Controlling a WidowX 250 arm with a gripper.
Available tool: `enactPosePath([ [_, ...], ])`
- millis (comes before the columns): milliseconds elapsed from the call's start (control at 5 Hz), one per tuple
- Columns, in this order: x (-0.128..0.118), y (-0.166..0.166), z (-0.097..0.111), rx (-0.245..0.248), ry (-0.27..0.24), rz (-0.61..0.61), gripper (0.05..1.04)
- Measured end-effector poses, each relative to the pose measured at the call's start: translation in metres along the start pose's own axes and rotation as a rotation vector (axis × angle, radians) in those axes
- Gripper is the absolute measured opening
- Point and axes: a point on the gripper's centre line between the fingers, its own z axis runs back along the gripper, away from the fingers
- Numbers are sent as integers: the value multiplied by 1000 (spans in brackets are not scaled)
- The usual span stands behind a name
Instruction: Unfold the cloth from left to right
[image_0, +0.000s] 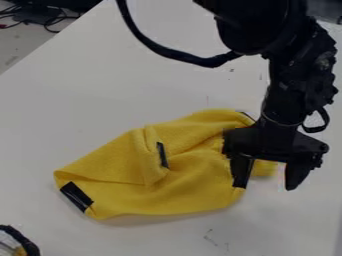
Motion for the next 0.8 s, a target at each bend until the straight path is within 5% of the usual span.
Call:
enactPosePath([
  [400,4,-3,-5,-42,-7,-12,949],
  [600,7,5,-12,-63,2,-18,675],
  [800,9,17,-24,-79,20,-17,568],
])
